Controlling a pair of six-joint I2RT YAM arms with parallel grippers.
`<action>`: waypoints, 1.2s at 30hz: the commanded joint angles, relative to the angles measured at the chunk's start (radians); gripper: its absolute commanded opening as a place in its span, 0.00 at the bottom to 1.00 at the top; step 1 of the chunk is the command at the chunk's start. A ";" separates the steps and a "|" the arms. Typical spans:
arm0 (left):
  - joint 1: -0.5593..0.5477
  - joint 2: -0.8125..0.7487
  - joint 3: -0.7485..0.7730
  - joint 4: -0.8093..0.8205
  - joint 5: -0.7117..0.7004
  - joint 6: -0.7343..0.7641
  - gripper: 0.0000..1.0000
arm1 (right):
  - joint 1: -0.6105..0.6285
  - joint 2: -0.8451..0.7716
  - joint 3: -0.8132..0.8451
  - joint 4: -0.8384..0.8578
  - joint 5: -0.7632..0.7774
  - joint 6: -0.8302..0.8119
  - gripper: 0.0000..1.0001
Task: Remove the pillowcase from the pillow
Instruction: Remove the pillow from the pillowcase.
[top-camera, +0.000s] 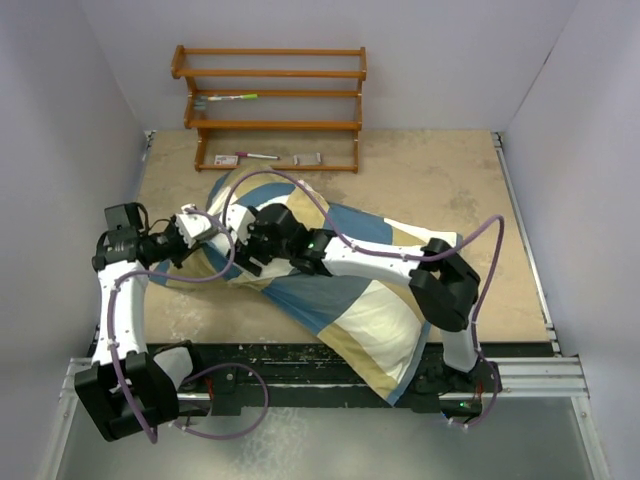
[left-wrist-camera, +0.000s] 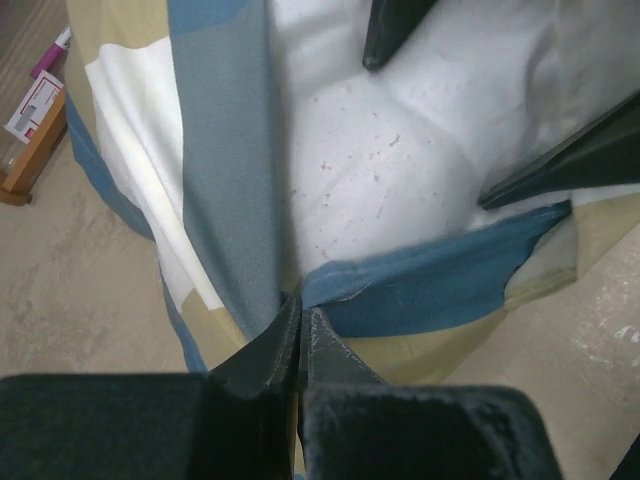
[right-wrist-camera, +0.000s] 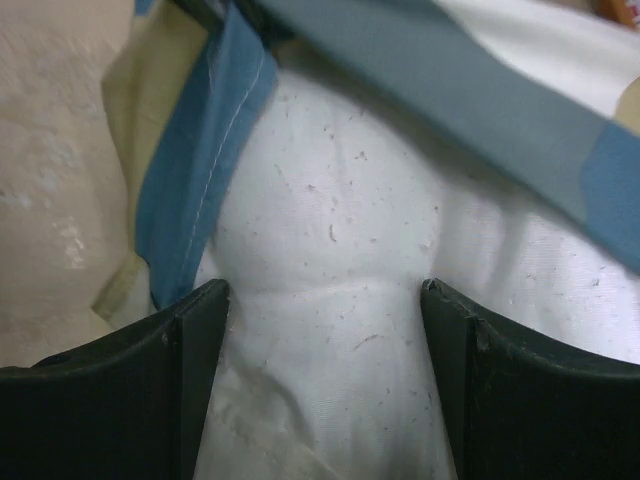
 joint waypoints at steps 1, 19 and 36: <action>0.062 -0.018 0.014 0.050 0.103 -0.056 0.00 | -0.004 0.047 -0.010 -0.033 0.011 -0.073 0.80; 0.085 -0.040 -0.070 0.083 0.112 0.004 0.00 | 0.030 0.263 0.148 -0.293 0.185 -0.126 0.78; 0.088 -0.098 -0.138 0.187 0.006 0.058 0.00 | -0.250 -0.254 -0.158 0.197 -0.231 0.477 0.00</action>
